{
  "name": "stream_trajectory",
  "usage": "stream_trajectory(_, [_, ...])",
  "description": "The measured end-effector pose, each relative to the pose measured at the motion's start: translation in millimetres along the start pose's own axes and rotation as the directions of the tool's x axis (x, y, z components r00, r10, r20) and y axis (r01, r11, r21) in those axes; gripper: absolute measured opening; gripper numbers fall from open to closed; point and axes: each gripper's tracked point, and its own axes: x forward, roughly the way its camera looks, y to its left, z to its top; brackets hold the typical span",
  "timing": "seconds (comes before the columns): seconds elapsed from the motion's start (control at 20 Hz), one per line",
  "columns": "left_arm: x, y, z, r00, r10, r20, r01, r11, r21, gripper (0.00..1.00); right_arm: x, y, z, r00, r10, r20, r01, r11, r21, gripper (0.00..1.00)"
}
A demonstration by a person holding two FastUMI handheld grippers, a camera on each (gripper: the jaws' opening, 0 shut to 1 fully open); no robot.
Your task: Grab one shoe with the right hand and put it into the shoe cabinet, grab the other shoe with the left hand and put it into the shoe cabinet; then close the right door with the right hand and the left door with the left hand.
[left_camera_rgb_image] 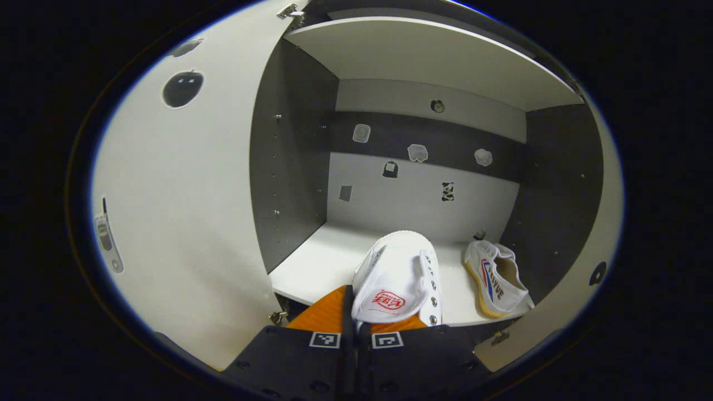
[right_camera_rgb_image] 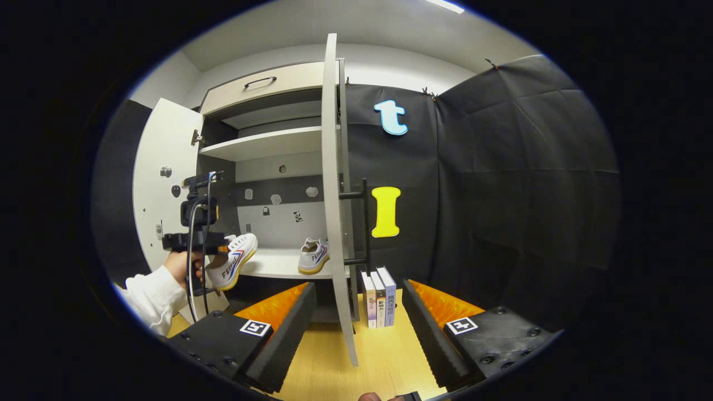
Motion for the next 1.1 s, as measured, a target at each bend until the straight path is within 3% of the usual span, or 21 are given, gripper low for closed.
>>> stream_trajectory(0.3, [88.9, -24.3, 7.3, 0.994, 0.045, -0.102, -0.044, 0.999, 0.009, 0.06, 12.9, -31.6, 7.7, 0.999, -0.049, 0.020, 0.049, 0.999, 0.001, 0.98])
stream_trajectory(0.6, [153.3, -30.4, -2.5, 0.976, 0.122, -0.180, -0.108, 0.991, 0.083, 0.06, 6.9, -71.6, 14.5, 0.991, -0.128, 0.039, 0.129, 0.992, -0.012, 0.98])
stream_trajectory(0.75, [166.1, -34.6, -8.0, 0.969, 0.142, -0.202, -0.125, 0.988, 0.095, 0.06, 2.4, -87.1, 15.4, 0.984, -0.173, 0.043, 0.174, 0.985, -0.019, 0.98])
stream_trajectory(0.95, [171.8, -40.0, -5.4, 0.967, 0.177, -0.183, -0.141, 0.970, 0.197, 0.07, -6.8, -99.8, 16.7, 0.974, -0.220, 0.046, 0.220, 0.975, 0.006, 0.98])
stream_trajectory(1.1, [165.9, -47.3, -3.0, 0.974, 0.154, -0.168, -0.108, 0.961, 0.256, 0.13, -12.3, -103.9, 14.6, 0.972, -0.232, 0.049, 0.231, 0.973, 0.021, 0.98])
